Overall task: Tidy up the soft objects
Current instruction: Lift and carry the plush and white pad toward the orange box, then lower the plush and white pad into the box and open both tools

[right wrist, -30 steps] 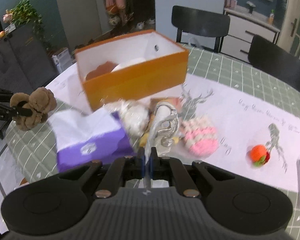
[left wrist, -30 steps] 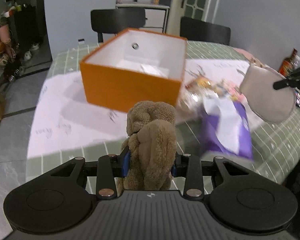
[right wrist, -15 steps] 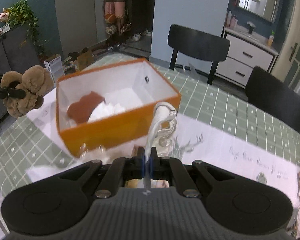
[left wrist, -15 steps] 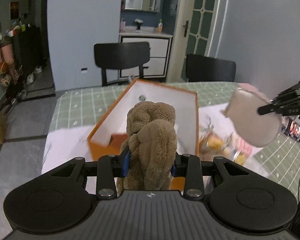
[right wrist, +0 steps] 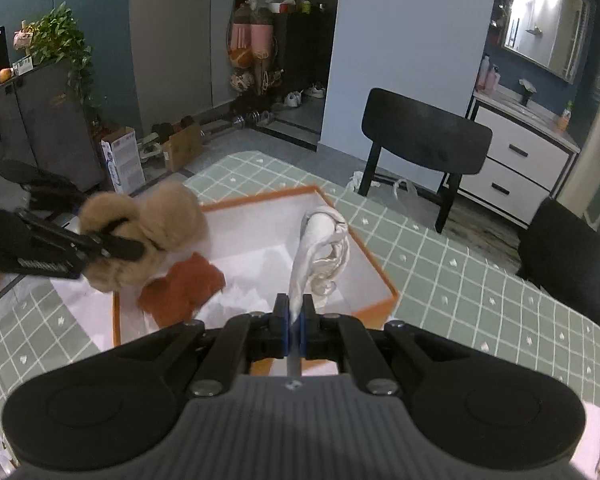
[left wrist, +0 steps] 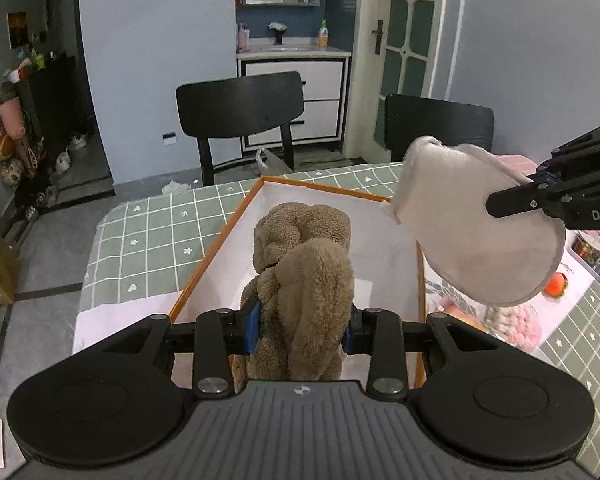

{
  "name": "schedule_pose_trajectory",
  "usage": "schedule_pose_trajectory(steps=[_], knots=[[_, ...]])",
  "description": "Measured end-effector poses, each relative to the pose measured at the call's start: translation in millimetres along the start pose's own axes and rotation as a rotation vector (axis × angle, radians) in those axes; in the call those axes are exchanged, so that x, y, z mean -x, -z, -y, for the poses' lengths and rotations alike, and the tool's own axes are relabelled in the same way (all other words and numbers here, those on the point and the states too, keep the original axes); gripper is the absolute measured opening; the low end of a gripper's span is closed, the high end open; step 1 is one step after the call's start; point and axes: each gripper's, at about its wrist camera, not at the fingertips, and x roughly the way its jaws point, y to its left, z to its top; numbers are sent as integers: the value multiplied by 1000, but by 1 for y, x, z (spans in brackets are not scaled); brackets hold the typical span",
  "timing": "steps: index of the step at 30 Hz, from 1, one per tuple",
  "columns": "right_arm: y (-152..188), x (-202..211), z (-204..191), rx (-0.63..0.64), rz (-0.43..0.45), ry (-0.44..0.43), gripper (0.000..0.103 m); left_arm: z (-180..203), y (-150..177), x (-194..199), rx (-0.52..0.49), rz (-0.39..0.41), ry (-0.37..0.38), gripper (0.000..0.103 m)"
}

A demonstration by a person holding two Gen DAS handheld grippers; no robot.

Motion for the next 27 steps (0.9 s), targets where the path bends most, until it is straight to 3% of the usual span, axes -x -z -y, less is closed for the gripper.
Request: schedule_pose_trajectory(steps=[13,23,27], knots=[[-34,-52,-2,-62,37,-33,2,-12,-17,-66,70,-75,-14,42],[-40,-109,-6,-102,-10,-115,2,-15,-20,-88,75,-91,-40,42],[-31,-134,-5,-115,-57,-146,2,-24,-19,-104,128,-115,-21,42]])
